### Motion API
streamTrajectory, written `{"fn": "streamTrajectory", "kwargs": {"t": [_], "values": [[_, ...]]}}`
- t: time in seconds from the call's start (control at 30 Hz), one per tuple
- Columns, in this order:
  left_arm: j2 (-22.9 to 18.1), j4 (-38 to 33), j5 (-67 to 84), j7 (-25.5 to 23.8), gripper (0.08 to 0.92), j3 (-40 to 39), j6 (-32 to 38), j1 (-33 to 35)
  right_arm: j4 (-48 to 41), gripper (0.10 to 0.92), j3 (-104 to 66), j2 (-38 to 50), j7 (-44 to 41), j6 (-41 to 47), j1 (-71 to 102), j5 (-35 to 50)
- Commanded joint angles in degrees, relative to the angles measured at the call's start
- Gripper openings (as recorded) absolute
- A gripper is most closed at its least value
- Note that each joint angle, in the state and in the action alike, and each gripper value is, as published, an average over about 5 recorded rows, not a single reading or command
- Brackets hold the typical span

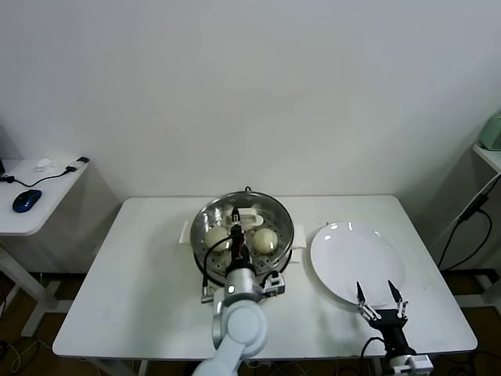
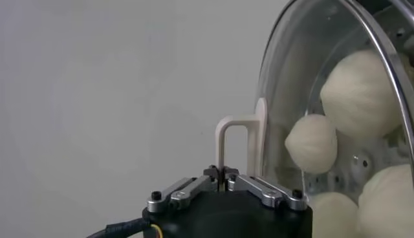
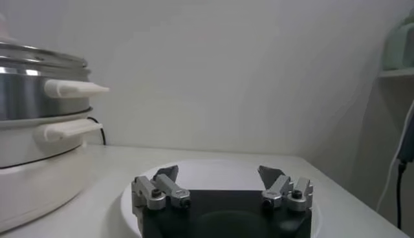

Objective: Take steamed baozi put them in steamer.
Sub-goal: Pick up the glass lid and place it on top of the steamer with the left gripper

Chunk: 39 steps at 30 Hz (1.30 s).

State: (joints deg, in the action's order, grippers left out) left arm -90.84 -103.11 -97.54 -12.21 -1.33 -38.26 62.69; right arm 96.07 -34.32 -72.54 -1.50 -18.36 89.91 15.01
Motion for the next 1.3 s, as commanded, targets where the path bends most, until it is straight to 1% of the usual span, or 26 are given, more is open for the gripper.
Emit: {"fn": "streamTrajectory", "kwargs": {"t": [0.03,0.67,0.77,0.97,1.13,1.3], "values": [[-0.43,1.63,-0.08,0.13,0.132,-0.19,-0.26,-0.58,0.02,0.823,-0.01,-0.06,0.05,-0.20,-0.01,-0.11],[0.43,1.72,0.56,0.85,0.139,0.48,0.04,0.42,0.16,0.823,-0.08,-0.53,-0.15,-1.04,-0.12,-1.57],[0.66,1.28,0.60,0.52,0.192,0.54,0.30,0.57,0.37,0.823,-0.01,-0.52,-0.32,-0.81,-0.13,-1.60],[1.57,-1.23,2.47,-0.82,0.362,-0.45,0.86,0.71,0.38,0.823,0.04,-0.57,-0.52,-0.64,-0.14,-1.70],[2.91,-5.50,5.39,-2.68,0.510,-1.66,0.70,0.89,-0.08,0.823,0.10,-0.54,-0.68,-0.37,-0.15,-1.61],[4.87,-10.13,8.76,-2.91,0.657,-2.32,0.76,2.41,-0.03,0.823,0.57,-0.63,0.12,0.55,-0.14,-1.30]]}}
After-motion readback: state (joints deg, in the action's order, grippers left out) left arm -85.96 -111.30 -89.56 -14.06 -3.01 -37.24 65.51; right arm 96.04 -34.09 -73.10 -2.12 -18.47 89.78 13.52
